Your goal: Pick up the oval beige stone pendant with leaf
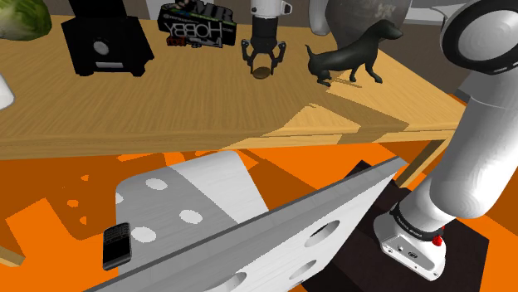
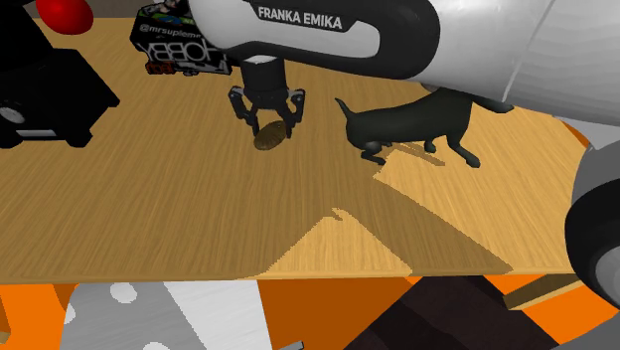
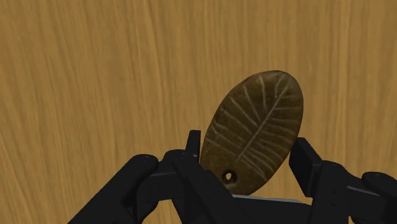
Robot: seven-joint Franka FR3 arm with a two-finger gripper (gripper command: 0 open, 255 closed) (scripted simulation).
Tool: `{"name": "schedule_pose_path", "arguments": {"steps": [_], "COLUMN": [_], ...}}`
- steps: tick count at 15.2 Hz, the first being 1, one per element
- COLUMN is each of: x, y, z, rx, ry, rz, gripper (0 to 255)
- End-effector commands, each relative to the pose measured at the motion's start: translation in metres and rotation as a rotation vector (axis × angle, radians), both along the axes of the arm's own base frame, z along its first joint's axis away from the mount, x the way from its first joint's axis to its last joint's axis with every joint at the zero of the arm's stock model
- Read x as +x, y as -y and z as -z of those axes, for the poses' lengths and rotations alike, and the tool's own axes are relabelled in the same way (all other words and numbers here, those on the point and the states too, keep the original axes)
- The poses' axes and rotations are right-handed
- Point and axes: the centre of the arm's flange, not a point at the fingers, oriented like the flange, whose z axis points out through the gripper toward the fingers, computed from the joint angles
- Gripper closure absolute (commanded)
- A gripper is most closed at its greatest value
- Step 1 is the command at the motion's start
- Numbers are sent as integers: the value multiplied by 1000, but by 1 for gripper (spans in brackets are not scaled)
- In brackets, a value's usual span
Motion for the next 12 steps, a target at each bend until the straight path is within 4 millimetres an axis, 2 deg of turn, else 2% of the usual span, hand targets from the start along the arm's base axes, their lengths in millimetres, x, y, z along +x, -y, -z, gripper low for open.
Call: {"name": "schedule_pose_path", "arguments": {"steps": [1, 9, 12], "x": [0, -1, -1], "y": [0, 0, 0], "z": [1, 1, -15], "rx": [0, 0, 0], "ry": [0, 0, 0], "rz": [0, 0, 0], "gripper": [255, 255, 255]}}
